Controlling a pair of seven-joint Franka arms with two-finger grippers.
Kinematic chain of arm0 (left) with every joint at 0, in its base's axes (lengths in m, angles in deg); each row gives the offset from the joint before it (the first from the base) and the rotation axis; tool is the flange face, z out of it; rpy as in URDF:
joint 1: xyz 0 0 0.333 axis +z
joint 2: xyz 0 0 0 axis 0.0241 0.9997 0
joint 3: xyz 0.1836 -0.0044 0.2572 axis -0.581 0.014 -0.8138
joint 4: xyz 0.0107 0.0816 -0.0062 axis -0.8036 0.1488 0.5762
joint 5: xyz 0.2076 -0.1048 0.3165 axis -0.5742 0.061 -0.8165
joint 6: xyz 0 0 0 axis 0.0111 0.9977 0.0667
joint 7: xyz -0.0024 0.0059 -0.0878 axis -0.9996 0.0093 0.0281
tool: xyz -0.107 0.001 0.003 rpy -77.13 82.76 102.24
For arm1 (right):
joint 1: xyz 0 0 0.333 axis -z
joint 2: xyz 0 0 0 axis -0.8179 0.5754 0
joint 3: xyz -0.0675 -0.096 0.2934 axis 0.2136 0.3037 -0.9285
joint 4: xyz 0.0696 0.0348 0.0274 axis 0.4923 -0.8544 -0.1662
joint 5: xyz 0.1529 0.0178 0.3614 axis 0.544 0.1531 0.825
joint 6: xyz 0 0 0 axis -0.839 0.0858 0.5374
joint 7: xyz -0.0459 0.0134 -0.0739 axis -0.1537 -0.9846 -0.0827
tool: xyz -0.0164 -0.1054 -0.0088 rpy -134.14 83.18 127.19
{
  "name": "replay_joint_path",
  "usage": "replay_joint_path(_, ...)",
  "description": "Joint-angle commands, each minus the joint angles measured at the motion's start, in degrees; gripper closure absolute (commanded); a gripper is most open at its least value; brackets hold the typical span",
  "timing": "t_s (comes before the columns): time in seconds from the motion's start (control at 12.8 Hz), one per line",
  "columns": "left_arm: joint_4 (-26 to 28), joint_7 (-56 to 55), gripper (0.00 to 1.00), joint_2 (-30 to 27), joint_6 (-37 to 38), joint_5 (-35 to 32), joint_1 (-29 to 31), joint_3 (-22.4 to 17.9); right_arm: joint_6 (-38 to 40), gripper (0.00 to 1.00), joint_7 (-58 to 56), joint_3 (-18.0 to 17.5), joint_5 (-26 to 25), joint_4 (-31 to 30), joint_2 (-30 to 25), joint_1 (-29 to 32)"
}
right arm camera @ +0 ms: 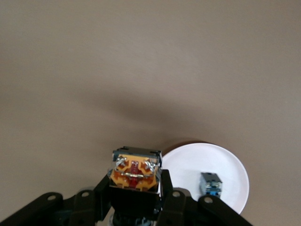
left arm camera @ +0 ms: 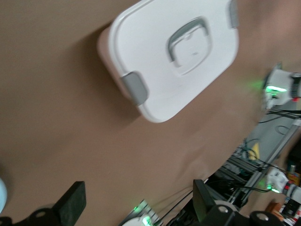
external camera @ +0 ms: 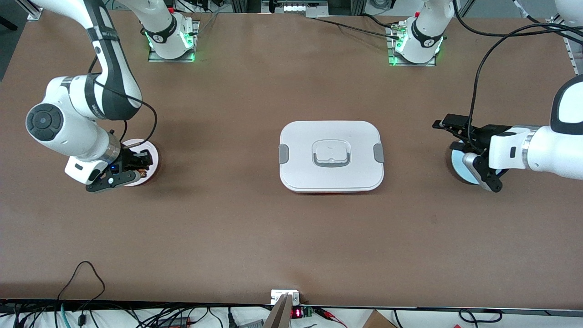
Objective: Transfer orange switch to right arm and place
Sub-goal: 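Lower the switch onto the white plate while the left gripper returns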
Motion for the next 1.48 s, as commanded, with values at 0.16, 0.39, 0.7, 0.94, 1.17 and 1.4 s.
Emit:
replay_joint_path(0.16,-1.50,-17.26,0.00,-3.95,1.65,-15.26,-5.44,-0.02,-6.32,0.84,-1.71,-0.84,-0.91,-3.75,4.30,3.69)
replay_joint_path(0.39,-1.06,-24.85,0.00,-7.81,0.69,-19.93,-7.63,-0.80,-12.83,0.84,-1.79,-0.93,-0.82,-9.19,5.11,4.75)
replay_joint_path(0.7,11.72,-25.66,0.00,-20.62,-10.51,-18.37,-14.31,-15.26,-13.90,0.81,-1.79,-0.93,-0.47,-13.07,5.19,6.15)
replay_joint_path(0.94,24.31,-25.22,0.00,-29.96,-25.99,-10.01,-18.34,-24.42,-14.68,0.70,-1.71,-0.93,-0.30,-13.43,6.50,6.51)
replay_joint_path(1.17,24.69,-25.13,0.00,-29.02,-25.96,-9.57,-20.39,-27.71,-15.22,0.52,-1.53,-0.93,-0.29,-13.52,7.13,6.51)
replay_joint_path(1.4,20.65,-24.95,0.00,-26.55,-21.39,-10.53,-20.48,-26.40,-14.69,0.00,-1.79,-0.93,-0.29,-13.08,6.26,6.51)
